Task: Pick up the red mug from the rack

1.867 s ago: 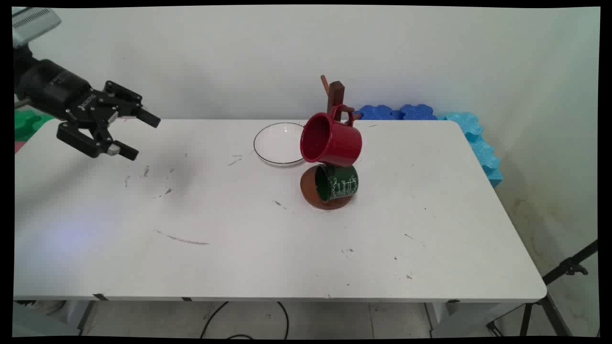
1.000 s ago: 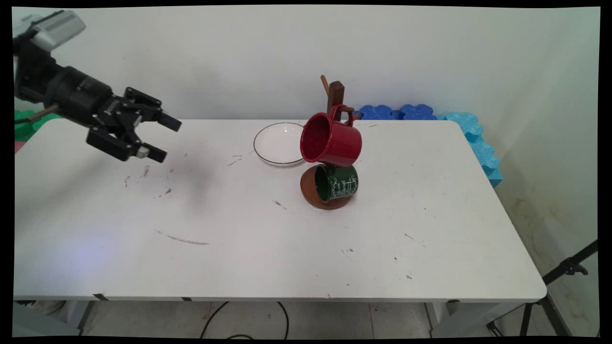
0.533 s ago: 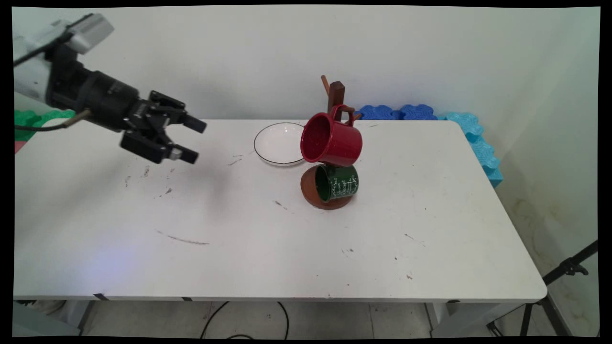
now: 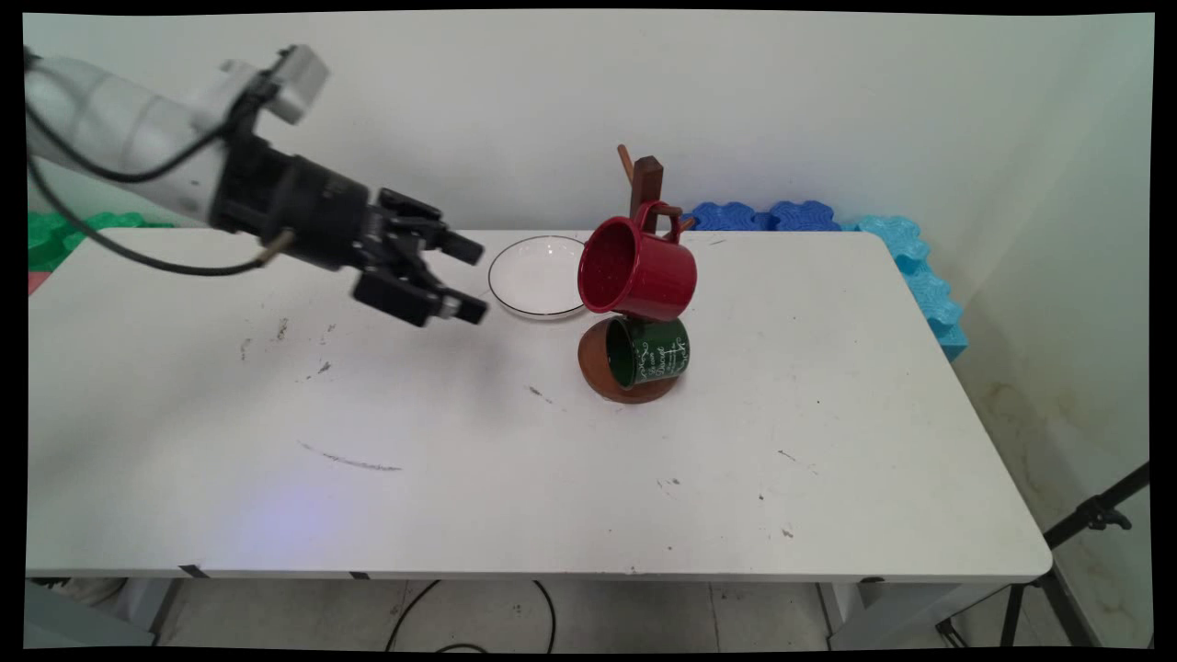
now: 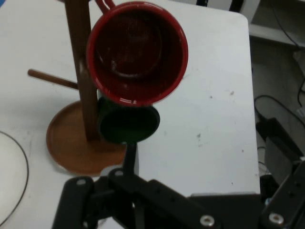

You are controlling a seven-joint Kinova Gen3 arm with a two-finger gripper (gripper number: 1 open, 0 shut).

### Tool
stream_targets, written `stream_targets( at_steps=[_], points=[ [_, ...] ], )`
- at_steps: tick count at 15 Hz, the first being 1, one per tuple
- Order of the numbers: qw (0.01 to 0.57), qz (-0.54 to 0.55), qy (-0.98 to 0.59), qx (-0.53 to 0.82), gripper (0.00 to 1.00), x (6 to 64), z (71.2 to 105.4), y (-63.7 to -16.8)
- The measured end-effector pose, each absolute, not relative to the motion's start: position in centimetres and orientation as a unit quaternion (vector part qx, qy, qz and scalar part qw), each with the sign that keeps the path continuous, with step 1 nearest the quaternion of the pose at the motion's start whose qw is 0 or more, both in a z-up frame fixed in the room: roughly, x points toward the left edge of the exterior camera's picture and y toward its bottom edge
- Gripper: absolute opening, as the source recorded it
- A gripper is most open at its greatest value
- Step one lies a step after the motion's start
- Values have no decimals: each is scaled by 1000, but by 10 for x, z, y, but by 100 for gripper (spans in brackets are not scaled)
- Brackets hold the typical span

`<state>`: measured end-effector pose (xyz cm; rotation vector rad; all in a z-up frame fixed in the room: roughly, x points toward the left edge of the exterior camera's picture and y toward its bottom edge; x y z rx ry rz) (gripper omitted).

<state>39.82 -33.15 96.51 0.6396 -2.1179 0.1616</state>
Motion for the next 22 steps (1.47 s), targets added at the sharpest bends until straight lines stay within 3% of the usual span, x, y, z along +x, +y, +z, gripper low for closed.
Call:
stream_targets(
  at_steps=[11,22],
  points=[
    [431,72,-847,304,100,303,949,-351],
    [418,79,-844,326,100,256,933,-371]
  ],
)
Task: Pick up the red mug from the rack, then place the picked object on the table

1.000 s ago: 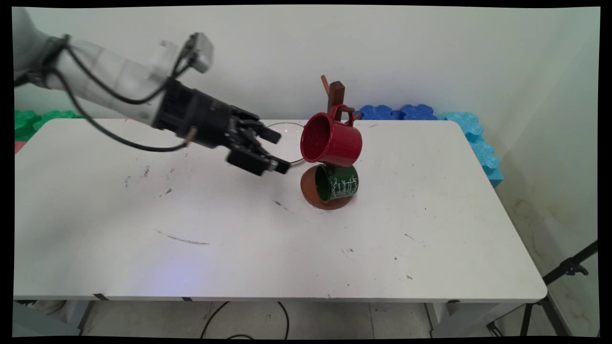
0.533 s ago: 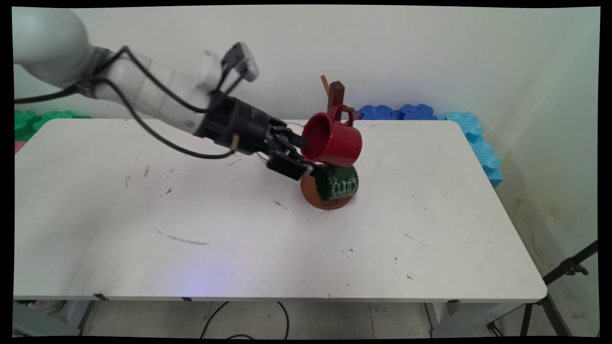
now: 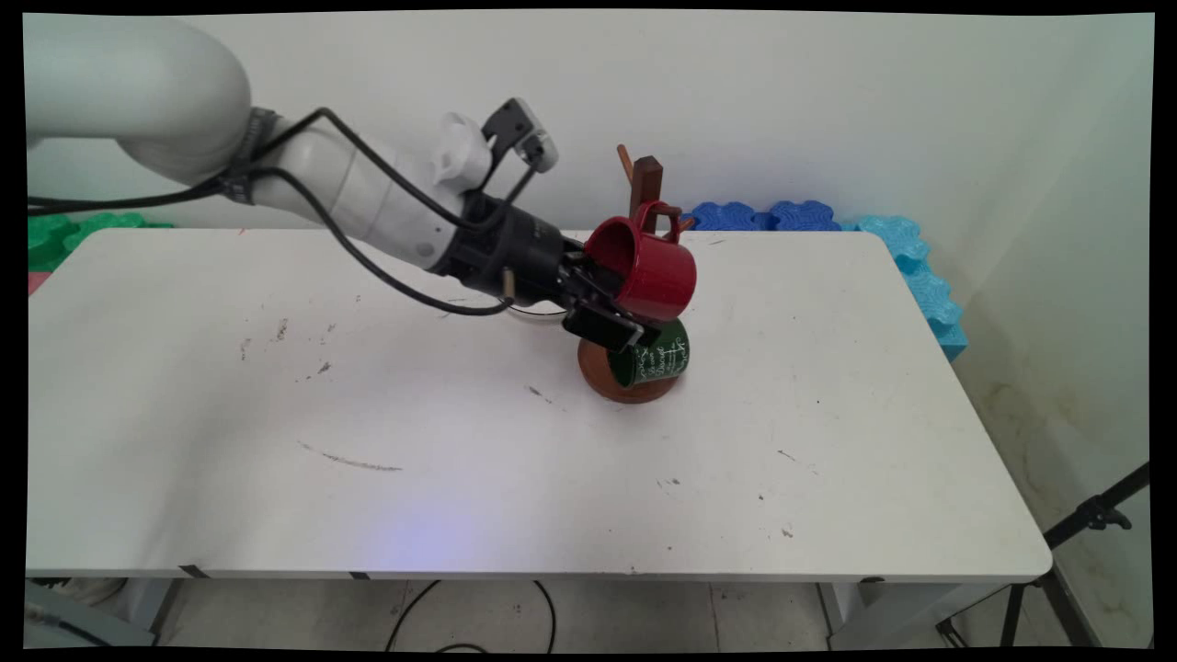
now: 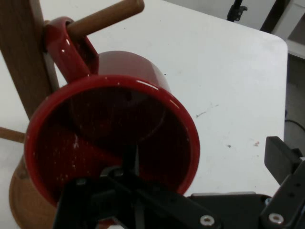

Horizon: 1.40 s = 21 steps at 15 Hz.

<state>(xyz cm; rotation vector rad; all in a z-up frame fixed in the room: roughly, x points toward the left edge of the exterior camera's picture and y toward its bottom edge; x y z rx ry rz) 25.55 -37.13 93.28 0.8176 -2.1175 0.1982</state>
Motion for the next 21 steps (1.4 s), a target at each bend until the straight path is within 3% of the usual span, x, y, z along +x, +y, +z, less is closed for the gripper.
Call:
stream_targets(
  at_steps=[5,6,21],
  points=[
    [414,83,-844,332,100,244,927,-379],
    [414,84,-843,332,0,242,926,-381],
    [418,75,-841,335,0,234,926,-374]
  ],
)
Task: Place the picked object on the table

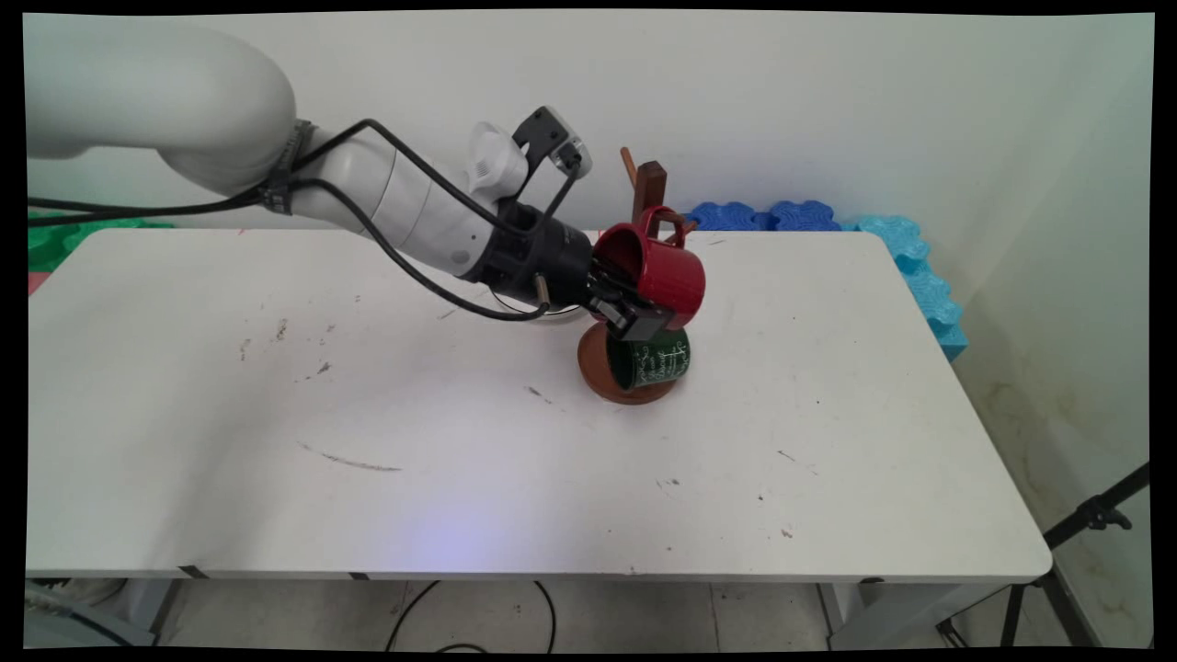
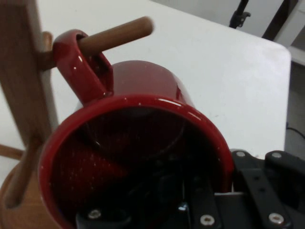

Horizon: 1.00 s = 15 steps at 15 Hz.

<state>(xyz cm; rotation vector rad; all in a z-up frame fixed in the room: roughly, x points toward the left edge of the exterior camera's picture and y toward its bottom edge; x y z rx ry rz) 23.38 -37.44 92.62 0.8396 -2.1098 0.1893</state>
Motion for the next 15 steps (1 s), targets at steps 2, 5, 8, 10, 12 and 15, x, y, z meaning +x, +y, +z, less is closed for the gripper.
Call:
stream_targets(
  at_steps=[2,5,8,10,12,15],
  points=[
    [427,75,-838,332,0,232,931,-372],
    [442,73,-833,326,0,230,941,-367],
    [454,70,-829,320,0,229,950,-360],
    [461,68,-827,316,0,230,956,-356],
    [467,66,-825,312,0,231,962,-351],
    [477,60,-823,304,0,234,973,-341]
  ],
)
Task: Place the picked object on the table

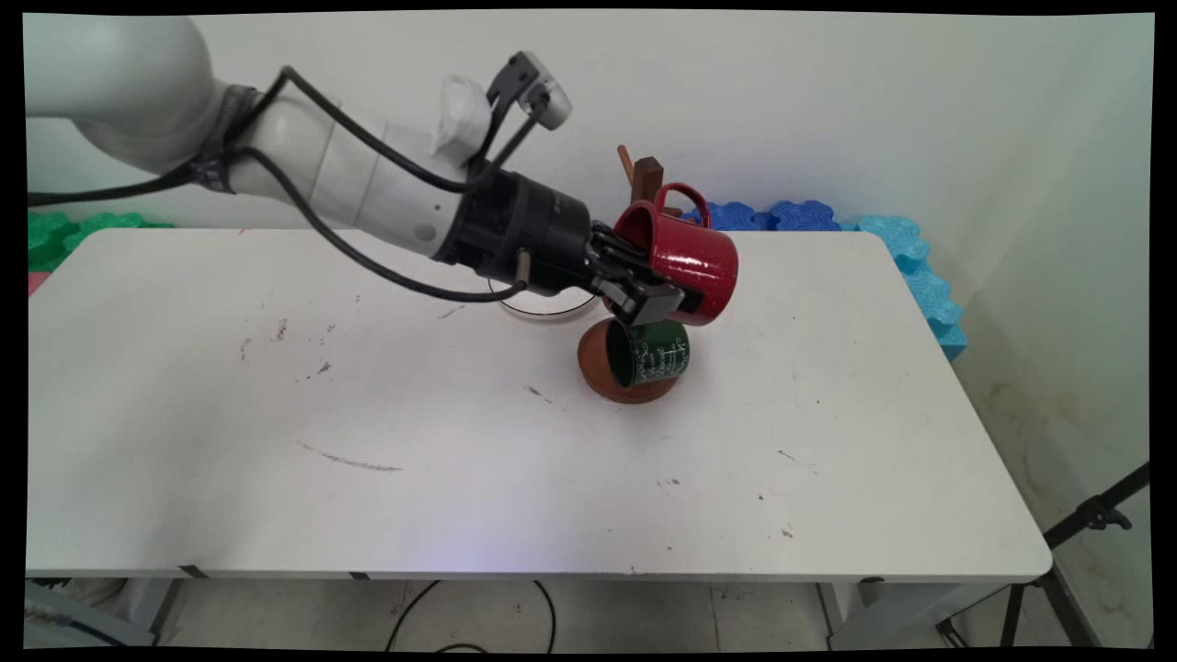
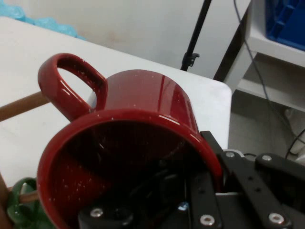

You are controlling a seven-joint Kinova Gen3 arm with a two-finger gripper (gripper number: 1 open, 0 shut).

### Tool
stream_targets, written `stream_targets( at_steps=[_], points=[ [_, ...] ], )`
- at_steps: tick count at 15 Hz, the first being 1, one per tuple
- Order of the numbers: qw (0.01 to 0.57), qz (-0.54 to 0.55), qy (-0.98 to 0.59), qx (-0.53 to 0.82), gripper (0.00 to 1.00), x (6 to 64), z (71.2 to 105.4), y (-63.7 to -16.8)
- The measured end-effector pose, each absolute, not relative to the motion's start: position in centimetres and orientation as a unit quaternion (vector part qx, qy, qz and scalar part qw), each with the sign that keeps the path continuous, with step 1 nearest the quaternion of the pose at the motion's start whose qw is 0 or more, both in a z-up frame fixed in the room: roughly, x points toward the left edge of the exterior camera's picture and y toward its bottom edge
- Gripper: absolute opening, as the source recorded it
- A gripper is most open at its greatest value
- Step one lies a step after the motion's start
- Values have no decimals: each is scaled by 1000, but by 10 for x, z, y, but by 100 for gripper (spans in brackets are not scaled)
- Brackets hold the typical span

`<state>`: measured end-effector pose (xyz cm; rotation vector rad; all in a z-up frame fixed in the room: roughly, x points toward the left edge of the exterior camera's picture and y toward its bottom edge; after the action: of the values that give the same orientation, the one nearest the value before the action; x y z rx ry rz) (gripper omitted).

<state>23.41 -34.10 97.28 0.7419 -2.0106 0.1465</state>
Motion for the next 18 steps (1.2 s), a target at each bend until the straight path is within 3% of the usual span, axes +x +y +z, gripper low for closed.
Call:
stream_targets(
  at_steps=[10,18],
  points=[
    [443,42,-854,269,0,282,1015,-316],
    [369,42,-895,247,0,342,1035,-310]
  ],
)
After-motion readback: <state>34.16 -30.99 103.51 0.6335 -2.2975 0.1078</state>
